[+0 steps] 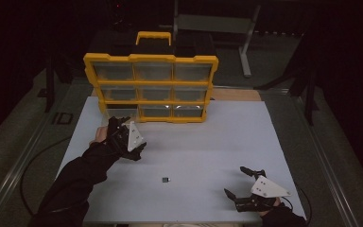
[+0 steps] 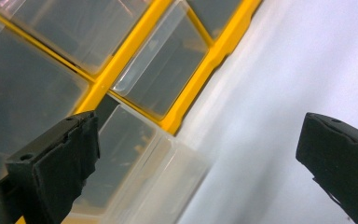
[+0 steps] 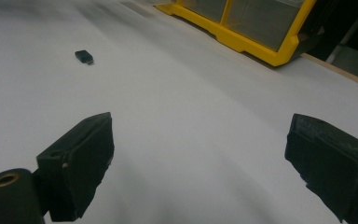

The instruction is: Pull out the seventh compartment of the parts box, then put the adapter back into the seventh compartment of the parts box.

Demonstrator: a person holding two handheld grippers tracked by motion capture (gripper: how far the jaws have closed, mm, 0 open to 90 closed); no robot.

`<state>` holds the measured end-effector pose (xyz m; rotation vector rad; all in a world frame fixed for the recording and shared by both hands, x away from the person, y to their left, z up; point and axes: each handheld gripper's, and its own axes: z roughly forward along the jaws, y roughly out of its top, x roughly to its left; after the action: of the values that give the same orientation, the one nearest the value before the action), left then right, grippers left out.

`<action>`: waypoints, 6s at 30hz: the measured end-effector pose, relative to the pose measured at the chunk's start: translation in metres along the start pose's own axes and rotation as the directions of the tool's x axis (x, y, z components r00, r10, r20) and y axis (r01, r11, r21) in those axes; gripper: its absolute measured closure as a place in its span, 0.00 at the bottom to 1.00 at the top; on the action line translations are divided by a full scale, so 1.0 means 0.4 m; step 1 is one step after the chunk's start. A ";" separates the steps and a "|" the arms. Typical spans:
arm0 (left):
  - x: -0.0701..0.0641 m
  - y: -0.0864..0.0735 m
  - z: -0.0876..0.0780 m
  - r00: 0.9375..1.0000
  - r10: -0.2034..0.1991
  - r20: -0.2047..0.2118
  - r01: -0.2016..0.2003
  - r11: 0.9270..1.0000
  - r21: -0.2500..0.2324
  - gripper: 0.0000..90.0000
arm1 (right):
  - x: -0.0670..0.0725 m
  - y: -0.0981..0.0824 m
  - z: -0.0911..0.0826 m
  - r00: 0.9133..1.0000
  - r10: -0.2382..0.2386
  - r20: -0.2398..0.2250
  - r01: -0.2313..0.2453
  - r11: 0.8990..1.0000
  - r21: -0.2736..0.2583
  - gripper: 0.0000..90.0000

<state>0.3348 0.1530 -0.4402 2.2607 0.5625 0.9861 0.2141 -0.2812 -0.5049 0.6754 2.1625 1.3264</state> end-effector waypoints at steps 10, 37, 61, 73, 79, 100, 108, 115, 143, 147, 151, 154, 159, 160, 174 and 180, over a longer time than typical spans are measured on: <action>0.024 -0.006 -0.032 0.946 -0.281 0.163 0.300 0.948 -0.108 0.00 | -0.001 0.000 0.000 1.000 0.001 0.001 -0.001 1.000 -0.002 0.09; -0.092 -0.067 -0.080 0.922 -0.334 0.194 0.370 0.910 -0.189 0.00 | 0.001 0.001 0.000 1.000 -0.002 -0.001 0.002 1.000 -0.006 0.09; -0.145 -0.161 -0.087 0.915 -0.368 0.166 0.390 0.912 -0.128 0.00 | 0.003 0.001 0.000 1.000 -0.007 -0.003 0.007 1.000 -0.001 0.09; -0.152 -0.193 -0.090 0.920 -0.368 0.134 0.382 0.920 -0.093 0.00 | 0.005 0.002 0.001 1.000 -0.007 -0.003 0.007 1.000 0.000 0.09; -0.160 -0.203 -0.085 0.923 -0.366 0.115 0.376 0.923 -0.080 0.00 | 0.004 0.003 0.001 1.000 -0.008 -0.002 0.008 1.000 -0.001 0.09; -0.159 -0.211 -0.082 0.920 -0.370 0.130 0.383 0.919 -0.093 0.00 | 0.005 0.002 0.001 1.000 -0.008 -0.002 0.008 1.000 0.003 0.09; -0.158 -0.209 -0.088 0.924 -0.358 0.133 0.371 0.923 -0.096 0.00 | 0.005 0.004 0.001 1.000 -0.017 -0.001 0.017 1.000 -0.001 0.09; -0.154 -0.205 -0.092 0.924 -0.361 0.127 0.374 0.921 -0.105 0.00 | 0.006 0.004 0.002 1.000 -0.018 -0.001 0.018 1.000 0.000 0.09; -0.061 -0.127 -0.160 0.897 -0.390 0.208 0.419 0.900 -0.119 0.00 | 0.004 0.004 -0.002 1.000 -0.013 0.010 0.013 1.000 0.000 0.09; -0.046 -0.104 -0.169 0.893 -0.375 0.250 0.415 0.900 -0.131 0.00 | 0.005 0.004 0.000 1.000 -0.017 0.007 0.017 1.000 0.000 0.09; -0.037 -0.079 -0.173 0.893 -0.344 0.290 0.396 0.906 -0.146 0.00 | 0.005 0.004 -0.001 1.000 -0.014 0.007 0.014 1.000 -0.001 0.09; -0.034 -0.060 -0.174 0.890 -0.324 0.320 0.387 0.908 -0.158 0.00 | 0.005 0.005 -0.001 1.000 -0.014 0.007 0.014 1.000 -0.001 0.09; -0.031 -0.031 -0.176 0.888 -0.292 0.356 0.370 0.913 -0.174 0.00 | 0.004 0.004 -0.001 1.000 -0.013 0.006 0.013 1.000 -0.001 0.09; -0.032 -0.025 -0.177 0.895 -0.278 0.350 0.355 0.917 -0.181 0.00 | 0.004 0.004 -0.001 1.000 -0.013 0.006 0.013 1.000 -0.001 0.09; -0.041 0.043 -0.167 0.882 -0.182 0.434 0.304 0.924 -0.230 0.00 | 0.005 0.005 0.000 1.000 -0.010 -0.001 0.010 1.000 -0.002 0.09; -0.055 0.056 -0.151 0.876 -0.159 0.456 0.287 0.931 -0.227 0.00 | 0.004 0.004 0.000 1.000 -0.009 -0.001 0.009 1.000 -0.003 0.09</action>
<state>0.2778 0.1452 -0.4035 2.0035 0.4391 0.3962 0.2132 -0.2795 -0.5038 0.6632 2.1617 1.3259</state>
